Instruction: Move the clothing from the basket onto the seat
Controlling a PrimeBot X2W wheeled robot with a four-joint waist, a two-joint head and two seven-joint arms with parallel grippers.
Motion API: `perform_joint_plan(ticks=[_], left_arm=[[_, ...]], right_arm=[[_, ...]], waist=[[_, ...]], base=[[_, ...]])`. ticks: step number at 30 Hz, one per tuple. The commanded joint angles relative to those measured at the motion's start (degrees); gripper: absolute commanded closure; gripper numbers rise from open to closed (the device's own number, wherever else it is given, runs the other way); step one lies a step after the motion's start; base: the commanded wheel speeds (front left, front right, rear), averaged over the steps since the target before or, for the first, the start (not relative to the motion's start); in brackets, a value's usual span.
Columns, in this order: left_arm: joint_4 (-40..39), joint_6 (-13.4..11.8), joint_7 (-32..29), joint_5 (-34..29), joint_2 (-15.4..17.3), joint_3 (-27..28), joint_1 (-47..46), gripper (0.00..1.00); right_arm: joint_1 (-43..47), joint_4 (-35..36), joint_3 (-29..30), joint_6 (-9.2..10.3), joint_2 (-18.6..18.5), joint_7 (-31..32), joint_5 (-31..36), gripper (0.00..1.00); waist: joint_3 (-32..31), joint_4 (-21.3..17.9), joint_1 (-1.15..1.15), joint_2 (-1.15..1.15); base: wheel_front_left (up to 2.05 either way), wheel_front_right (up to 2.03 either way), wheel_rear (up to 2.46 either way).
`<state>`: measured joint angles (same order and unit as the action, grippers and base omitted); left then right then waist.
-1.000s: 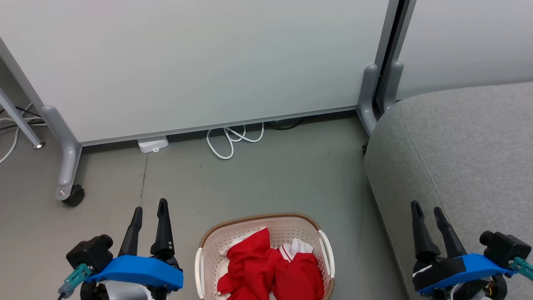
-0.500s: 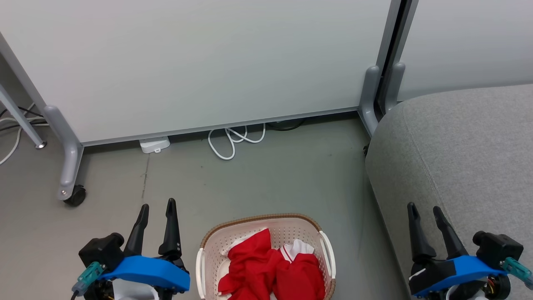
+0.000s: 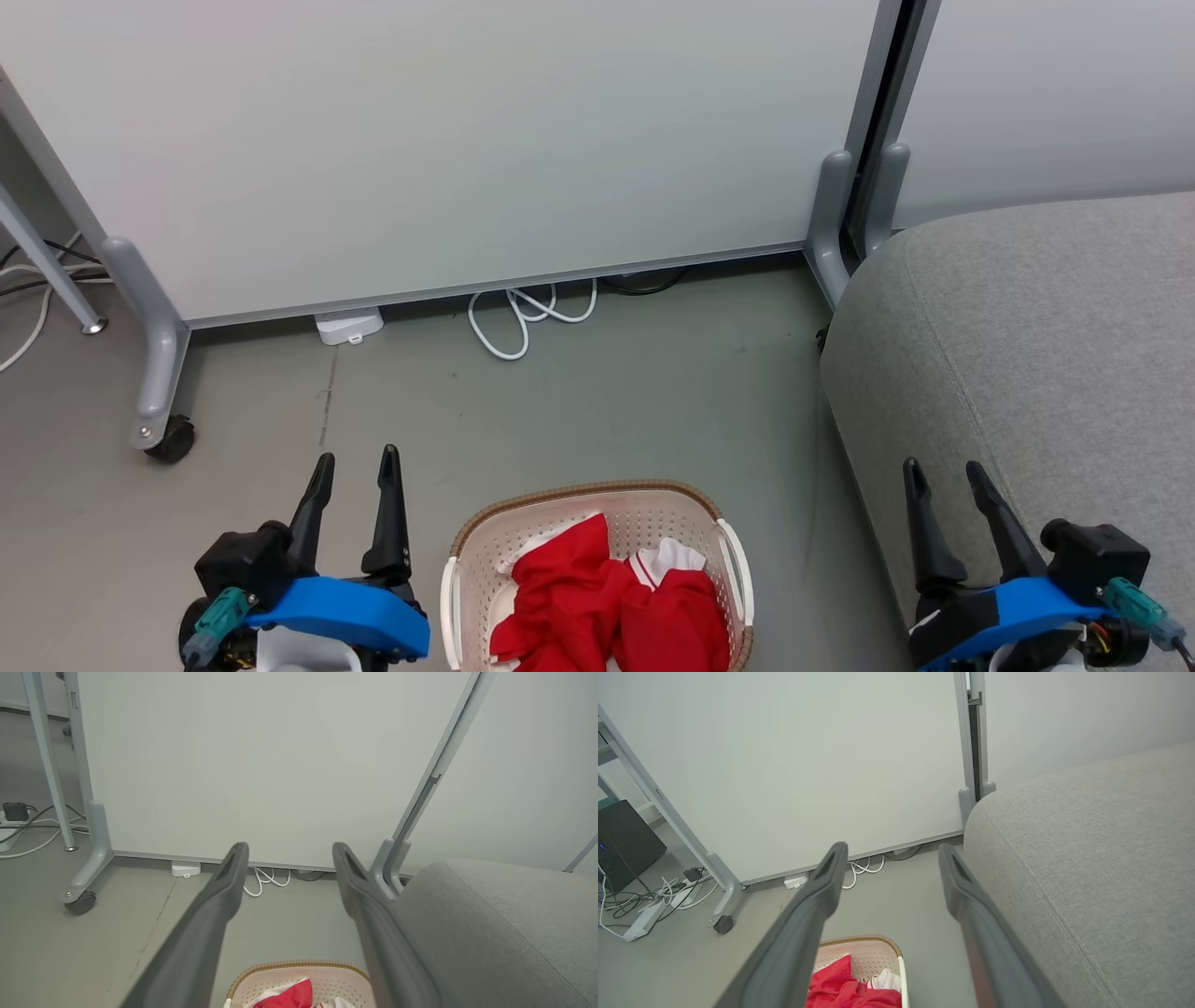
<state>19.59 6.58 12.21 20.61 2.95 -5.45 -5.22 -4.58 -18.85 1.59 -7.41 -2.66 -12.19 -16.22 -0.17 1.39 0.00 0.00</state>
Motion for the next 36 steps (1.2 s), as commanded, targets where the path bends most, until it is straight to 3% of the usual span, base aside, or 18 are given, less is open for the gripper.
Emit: perform_joint_plan(ticks=[1,26,36], left_arm=[[-0.08,-0.1,0.48,-1.03,0.19,0.11,-1.08,0.0],[1.37,-0.16,3.1,-7.81,-0.01,-0.1,-0.96,0.0],[1.17,-0.26,3.07,-7.2,-0.04,0.15,-0.83,0.0]], right_arm=[[-1.03,0.06,-0.08,-0.11,-0.33,-0.51,1.13,0.0],[-0.98,-0.55,-0.36,-0.09,-0.36,-3.2,11.35,0.0],[-0.75,-0.25,-0.44,-0.09,-0.35,-3.1,10.88,0.0]], waist=[[-0.02,-0.01,0.0,0.0],[-0.17,0.3,0.0,0.0],[-0.02,0.23,0.0,0.0]], base=[[0.0,0.0,0.0],[0.0,0.0,0.0],[0.0,0.0,0.0]])
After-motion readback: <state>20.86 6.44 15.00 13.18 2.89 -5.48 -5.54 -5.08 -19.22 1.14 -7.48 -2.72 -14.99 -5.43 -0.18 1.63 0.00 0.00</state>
